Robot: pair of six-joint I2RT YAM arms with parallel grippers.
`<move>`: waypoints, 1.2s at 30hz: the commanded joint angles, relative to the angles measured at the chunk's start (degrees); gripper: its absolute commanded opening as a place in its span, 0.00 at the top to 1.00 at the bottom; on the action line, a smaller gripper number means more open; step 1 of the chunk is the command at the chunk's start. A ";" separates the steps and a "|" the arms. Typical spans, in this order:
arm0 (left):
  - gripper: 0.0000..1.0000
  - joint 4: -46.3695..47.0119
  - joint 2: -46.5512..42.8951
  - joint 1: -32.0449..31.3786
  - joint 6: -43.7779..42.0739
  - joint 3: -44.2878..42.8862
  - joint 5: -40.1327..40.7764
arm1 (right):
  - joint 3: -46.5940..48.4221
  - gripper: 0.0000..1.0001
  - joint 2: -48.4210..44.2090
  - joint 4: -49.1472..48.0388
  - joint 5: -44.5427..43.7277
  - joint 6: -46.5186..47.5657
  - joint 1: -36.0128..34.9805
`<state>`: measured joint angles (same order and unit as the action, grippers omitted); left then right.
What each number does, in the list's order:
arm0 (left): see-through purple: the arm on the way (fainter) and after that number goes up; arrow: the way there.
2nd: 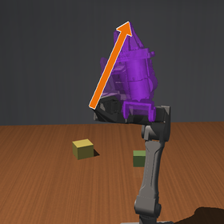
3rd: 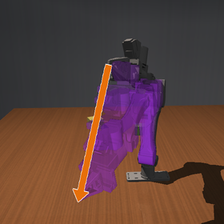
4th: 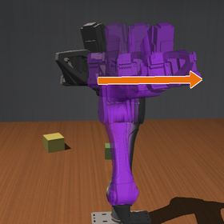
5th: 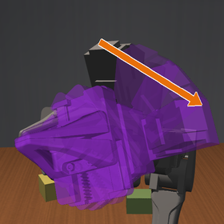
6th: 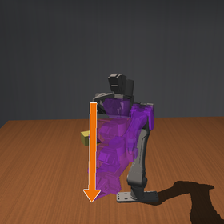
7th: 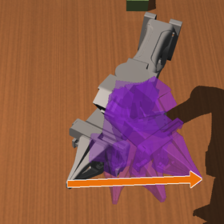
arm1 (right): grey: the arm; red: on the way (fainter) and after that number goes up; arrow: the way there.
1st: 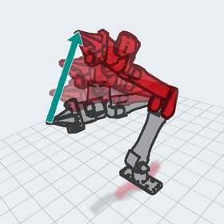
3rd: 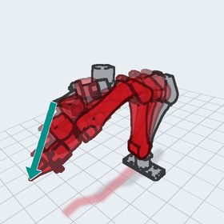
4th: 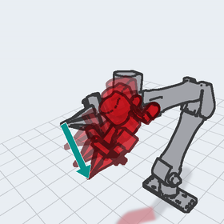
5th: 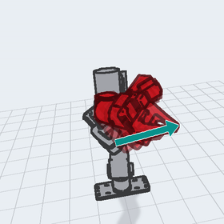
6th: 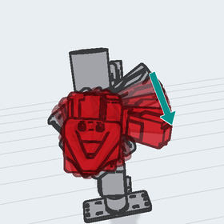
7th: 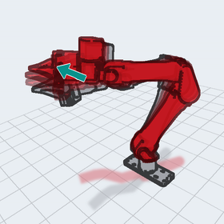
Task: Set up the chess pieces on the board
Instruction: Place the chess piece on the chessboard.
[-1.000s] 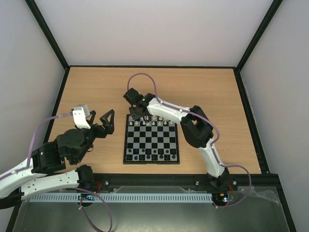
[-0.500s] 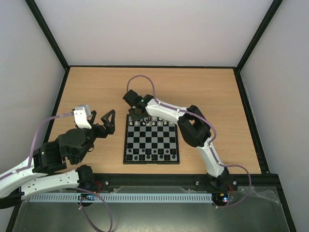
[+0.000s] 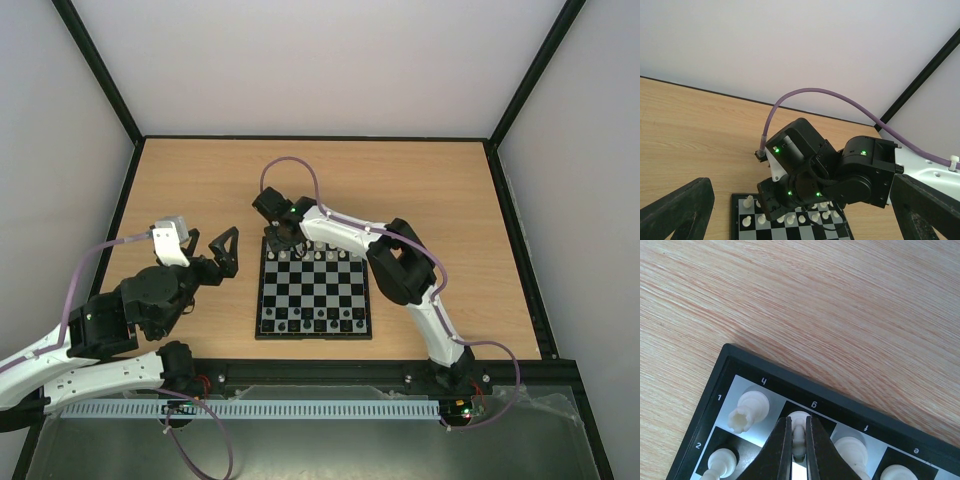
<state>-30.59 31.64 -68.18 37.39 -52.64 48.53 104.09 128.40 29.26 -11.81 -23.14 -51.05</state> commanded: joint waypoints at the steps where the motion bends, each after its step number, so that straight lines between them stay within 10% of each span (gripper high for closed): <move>1: 0.01 -0.17 -0.14 -0.17 -0.21 0.46 1.43 | 1.02 0.99 1.98 2.64 0.34 0.02 -0.64; 36: 0.00 -0.22 -0.28 -0.20 -0.03 1.05 1.40 | 0.88 0.99 1.12 5.55 -3.04 -0.89 -1.26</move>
<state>-30.79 31.62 -68.18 37.50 -52.34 48.53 104.22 128.42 29.91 -12.67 -23.40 -51.88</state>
